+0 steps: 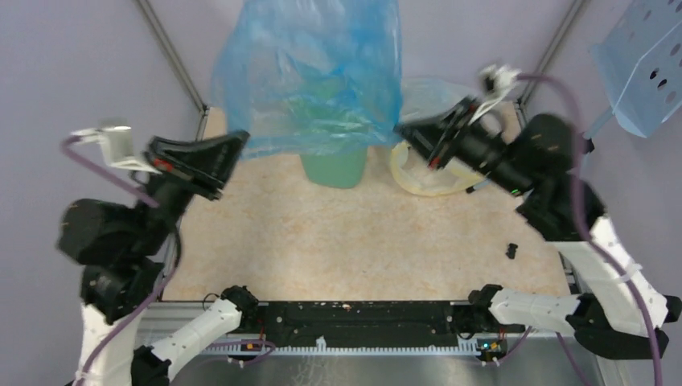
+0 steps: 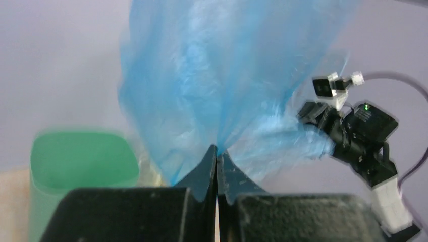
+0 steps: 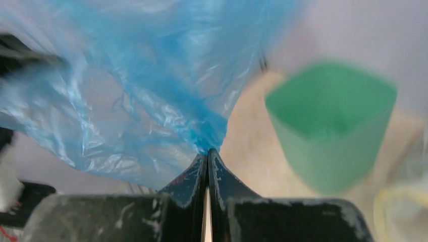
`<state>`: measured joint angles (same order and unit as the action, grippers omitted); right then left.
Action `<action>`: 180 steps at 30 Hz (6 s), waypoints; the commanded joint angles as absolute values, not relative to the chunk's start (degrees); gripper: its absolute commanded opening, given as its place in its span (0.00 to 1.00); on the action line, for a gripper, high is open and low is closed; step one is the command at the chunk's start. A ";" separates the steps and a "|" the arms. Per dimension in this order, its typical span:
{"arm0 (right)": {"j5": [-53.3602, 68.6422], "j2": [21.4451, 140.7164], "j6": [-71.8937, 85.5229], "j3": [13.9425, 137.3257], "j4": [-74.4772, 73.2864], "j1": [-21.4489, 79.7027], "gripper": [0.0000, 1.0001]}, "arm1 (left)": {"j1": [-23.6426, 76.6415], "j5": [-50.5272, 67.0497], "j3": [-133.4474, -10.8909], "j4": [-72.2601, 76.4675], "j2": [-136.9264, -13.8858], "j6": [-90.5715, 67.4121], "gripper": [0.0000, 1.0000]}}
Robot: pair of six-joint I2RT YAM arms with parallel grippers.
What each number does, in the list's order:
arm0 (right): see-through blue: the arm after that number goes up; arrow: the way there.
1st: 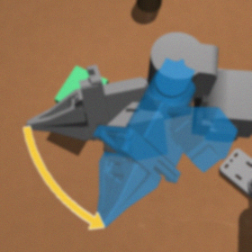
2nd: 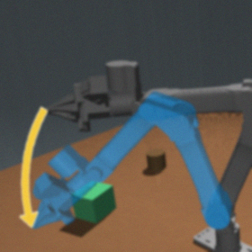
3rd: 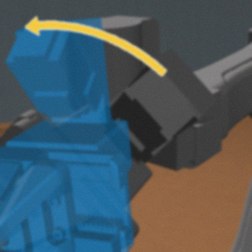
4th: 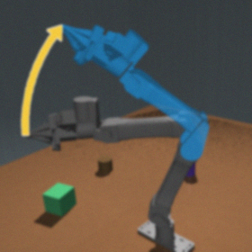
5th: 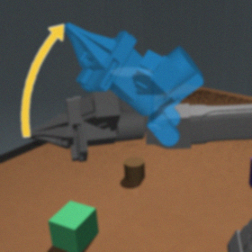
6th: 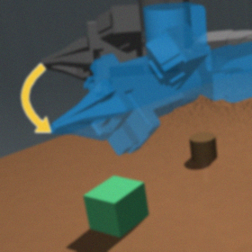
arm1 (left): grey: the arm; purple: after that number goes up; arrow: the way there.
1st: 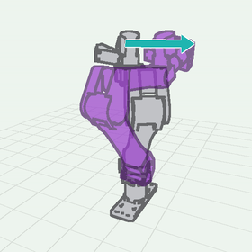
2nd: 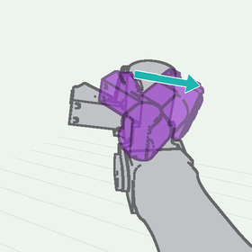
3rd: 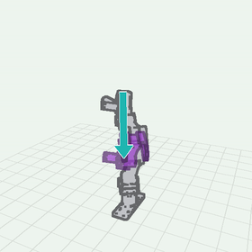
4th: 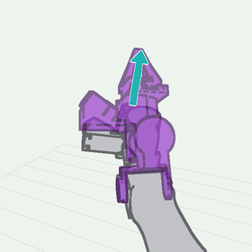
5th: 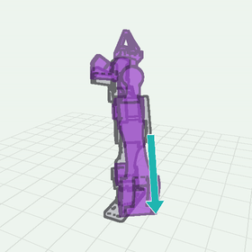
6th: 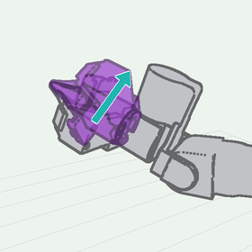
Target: Put the trash bags into the trash bin
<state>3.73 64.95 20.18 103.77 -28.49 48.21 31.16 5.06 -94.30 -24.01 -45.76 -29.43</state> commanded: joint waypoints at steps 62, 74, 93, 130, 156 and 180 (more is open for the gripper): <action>-9.57 74.13 6.78 111.47 -19.45 47.72 0.00 | 30.82 -13.71 -93.39 -12.28 -55.63 -23.39 0.00; -2.12 88.92 12.23 124.62 -12.62 37.79 0.00 | 30.79 -20.66 -99.41 -2.21 -68.44 -15.43 0.00; 4.96 89.23 18.13 115.10 -9.60 34.18 0.00 | 25.93 -11.86 -98.70 -4.45 -75.23 -22.23 0.00; 17.85 106.22 28.34 124.10 -20.74 31.21 0.00 | 8.09 14.30 -97.89 -18.98 -85.04 -37.43 0.00; 35.34 120.15 33.52 135.65 -19.70 29.94 0.00 | 4.91 14.81 -89.50 -6.07 -75.54 -39.58 0.00; 29.32 107.22 27.57 124.01 -24.93 16.73 0.00 | 18.78 20.59 -114.37 -8.68 -105.75 -39.59 0.00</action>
<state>31.48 114.67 30.11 124.81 -25.61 17.39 18.13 18.39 -106.32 -8.80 -101.49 -39.81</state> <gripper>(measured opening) 0.003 0.003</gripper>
